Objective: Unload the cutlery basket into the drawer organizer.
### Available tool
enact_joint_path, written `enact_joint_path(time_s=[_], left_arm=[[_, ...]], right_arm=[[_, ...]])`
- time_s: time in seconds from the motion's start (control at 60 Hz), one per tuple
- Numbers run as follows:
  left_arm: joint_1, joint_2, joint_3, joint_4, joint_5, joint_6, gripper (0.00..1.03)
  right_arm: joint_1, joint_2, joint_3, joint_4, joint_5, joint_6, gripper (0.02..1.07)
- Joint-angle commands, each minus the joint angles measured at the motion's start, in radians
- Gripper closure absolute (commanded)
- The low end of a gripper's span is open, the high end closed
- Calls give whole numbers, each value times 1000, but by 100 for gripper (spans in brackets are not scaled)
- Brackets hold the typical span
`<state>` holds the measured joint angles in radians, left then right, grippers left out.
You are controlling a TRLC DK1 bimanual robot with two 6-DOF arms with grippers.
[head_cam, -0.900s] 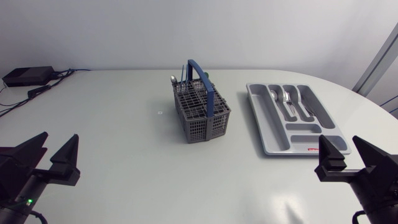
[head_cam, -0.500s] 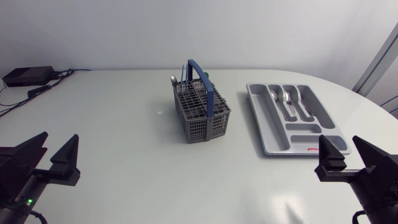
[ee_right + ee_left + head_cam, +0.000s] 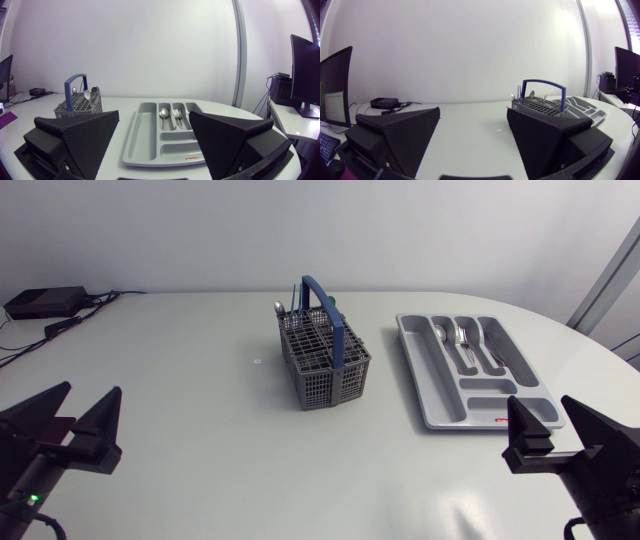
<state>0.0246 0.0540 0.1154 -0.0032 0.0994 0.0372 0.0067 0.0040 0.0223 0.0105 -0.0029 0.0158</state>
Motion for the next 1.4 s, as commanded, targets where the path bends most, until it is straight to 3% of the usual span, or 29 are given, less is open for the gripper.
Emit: enact_joint_path(time_s=[0.0,0.4,0.533,0.667,0.783,0.867,0.933,1.05,1.15,1.267,1.383], left_arm=[[-23,106,113,-9,0,-2,4],[-203,667,418,-44,-7,-19,9],[-224,837,533,-124,-7,-14,12],[-259,988,645,-228,-6,-5,12],[-295,1106,734,-308,20,66,14],[-287,1189,790,-323,120,173,31],[-288,1253,830,-337,160,259,38],[-295,1348,903,-422,163,360,32],[-287,1377,906,-414,240,435,31],[-270,1422,905,-363,284,481,32],[-262,1498,925,-345,326,500,36]], right_arm=[[21,33,42,20,1,12,6],[61,622,315,164,26,84,7],[93,772,418,141,30,102,7],[116,916,538,40,37,96,7],[142,1050,645,-84,34,42,7],[154,1125,691,-138,7,-34,7],[156,1177,722,-175,-54,-143,7],[167,1249,766,-207,-78,-249,7],[173,1298,781,-196,-86,-304,8],[176,1374,823,-175,-164,-306,31],[179,1450,857,-83,-180,-298,82]])
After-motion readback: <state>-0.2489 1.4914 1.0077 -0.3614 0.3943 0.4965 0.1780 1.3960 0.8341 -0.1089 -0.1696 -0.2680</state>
